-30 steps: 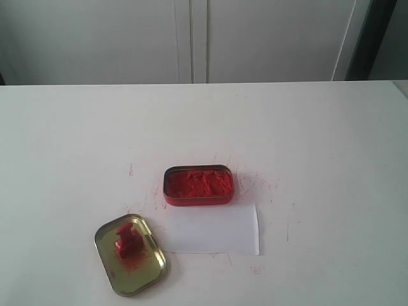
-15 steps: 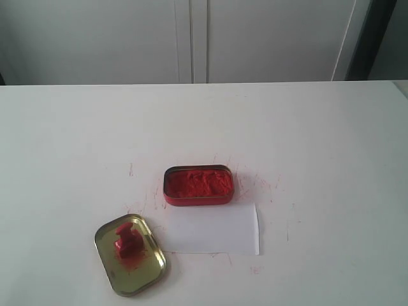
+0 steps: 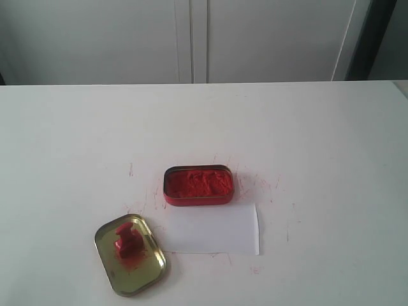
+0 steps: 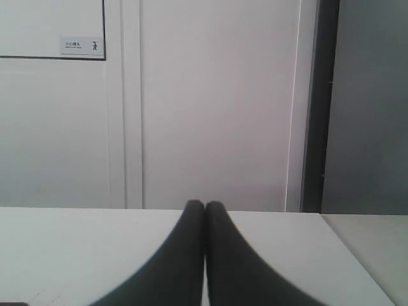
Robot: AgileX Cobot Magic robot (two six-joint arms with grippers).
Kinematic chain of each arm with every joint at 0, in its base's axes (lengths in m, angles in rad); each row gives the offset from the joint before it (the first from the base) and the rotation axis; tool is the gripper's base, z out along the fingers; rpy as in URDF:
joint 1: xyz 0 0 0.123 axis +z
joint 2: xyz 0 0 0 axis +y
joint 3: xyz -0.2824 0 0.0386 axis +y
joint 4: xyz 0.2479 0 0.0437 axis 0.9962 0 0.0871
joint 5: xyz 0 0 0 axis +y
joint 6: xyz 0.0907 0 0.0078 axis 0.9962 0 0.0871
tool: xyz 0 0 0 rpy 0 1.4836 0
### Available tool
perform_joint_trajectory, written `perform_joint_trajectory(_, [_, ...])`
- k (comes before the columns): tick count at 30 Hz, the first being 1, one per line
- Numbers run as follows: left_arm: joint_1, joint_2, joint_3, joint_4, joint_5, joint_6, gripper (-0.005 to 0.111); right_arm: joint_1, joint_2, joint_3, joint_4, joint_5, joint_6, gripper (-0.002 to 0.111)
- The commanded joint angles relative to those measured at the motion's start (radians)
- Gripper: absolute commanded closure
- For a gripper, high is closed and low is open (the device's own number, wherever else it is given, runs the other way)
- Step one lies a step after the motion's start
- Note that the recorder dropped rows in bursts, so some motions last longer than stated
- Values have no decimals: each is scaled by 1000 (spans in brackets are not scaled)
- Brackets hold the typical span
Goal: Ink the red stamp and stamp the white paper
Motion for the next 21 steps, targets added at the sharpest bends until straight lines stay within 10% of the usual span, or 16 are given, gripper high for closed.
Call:
perform_joint_trajectory(1, [-3, 0, 2, -6, 0, -4, 107, -5, -5, 4, -5, -32, 6, 108])
perform_joint_trajectory(21, [-3, 0, 2, -6, 0, -4, 107, -3, -5, -81, -5, 123, 67, 108])
